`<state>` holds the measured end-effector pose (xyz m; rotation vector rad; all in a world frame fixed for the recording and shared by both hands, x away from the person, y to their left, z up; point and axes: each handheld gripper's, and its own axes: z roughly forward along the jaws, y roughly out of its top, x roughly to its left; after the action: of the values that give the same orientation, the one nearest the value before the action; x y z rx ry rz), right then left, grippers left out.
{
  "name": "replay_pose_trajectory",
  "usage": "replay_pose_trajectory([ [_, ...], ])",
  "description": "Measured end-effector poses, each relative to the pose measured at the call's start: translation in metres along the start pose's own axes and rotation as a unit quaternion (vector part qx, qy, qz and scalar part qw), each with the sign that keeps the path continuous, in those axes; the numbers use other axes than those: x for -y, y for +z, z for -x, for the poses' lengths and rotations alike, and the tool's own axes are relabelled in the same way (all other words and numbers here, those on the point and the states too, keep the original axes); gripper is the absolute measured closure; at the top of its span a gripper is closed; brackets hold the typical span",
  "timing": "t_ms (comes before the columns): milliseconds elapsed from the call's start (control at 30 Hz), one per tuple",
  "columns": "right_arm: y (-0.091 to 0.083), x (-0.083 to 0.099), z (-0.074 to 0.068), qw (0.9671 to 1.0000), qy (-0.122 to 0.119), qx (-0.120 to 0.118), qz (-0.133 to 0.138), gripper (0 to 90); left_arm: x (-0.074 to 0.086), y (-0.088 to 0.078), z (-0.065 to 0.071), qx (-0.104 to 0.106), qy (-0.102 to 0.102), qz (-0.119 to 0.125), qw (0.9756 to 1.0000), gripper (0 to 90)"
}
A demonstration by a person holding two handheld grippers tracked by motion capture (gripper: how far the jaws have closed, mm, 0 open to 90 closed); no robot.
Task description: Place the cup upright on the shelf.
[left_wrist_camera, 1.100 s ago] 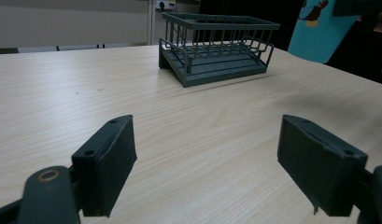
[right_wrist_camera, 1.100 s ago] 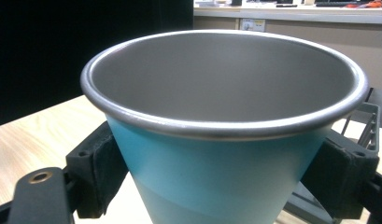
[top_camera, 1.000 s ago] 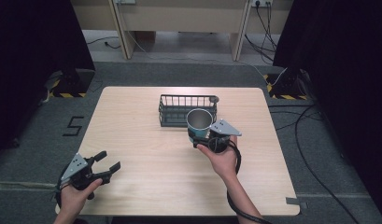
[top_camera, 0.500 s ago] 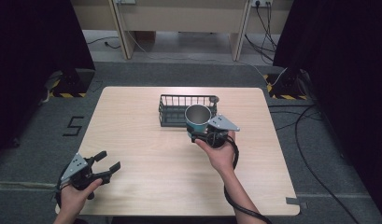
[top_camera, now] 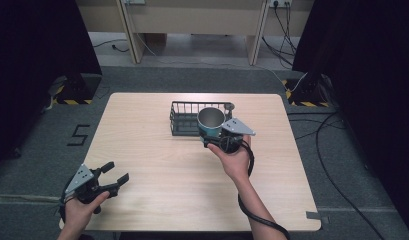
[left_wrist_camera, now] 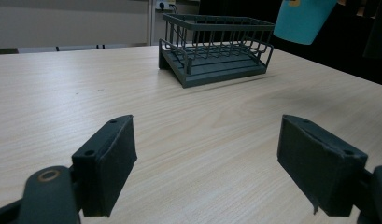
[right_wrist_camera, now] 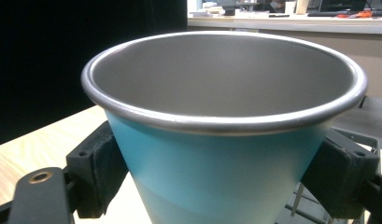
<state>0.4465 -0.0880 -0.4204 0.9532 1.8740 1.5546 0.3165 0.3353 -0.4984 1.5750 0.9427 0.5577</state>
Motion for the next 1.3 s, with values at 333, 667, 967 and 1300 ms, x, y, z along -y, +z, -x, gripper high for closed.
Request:
replay_pose_trajectory([
  [333, 0.007, -0.002, 0.004, 1.0, 0.005, 0.008, 0.002, 17.1, 0.0, 0.0, 0.0, 0.0, -0.001, 0.0, 1.0, 18.9],
  [667, 0.016, -0.006, 0.006, 0.9999, 0.01, 0.013, 0.005, 17.1, 0.0, 0.0, 0.0, 0.0, -0.002, 0.0, 1.0, 18.9],
  [967, 0.025, -0.017, 0.01, 0.9997, 0.011, 0.02, 0.011, 17.1, 0.0, 0.0, 0.0, 0.0, -0.002, 0.001, 1.0, 18.9],
  [1300, 0.035, -0.027, 0.018, 0.9994, 0.012, 0.031, 0.012, 17.1, 0.0, 0.0, 0.0, 0.0, -0.004, 0.002, 1.0, 18.9],
])
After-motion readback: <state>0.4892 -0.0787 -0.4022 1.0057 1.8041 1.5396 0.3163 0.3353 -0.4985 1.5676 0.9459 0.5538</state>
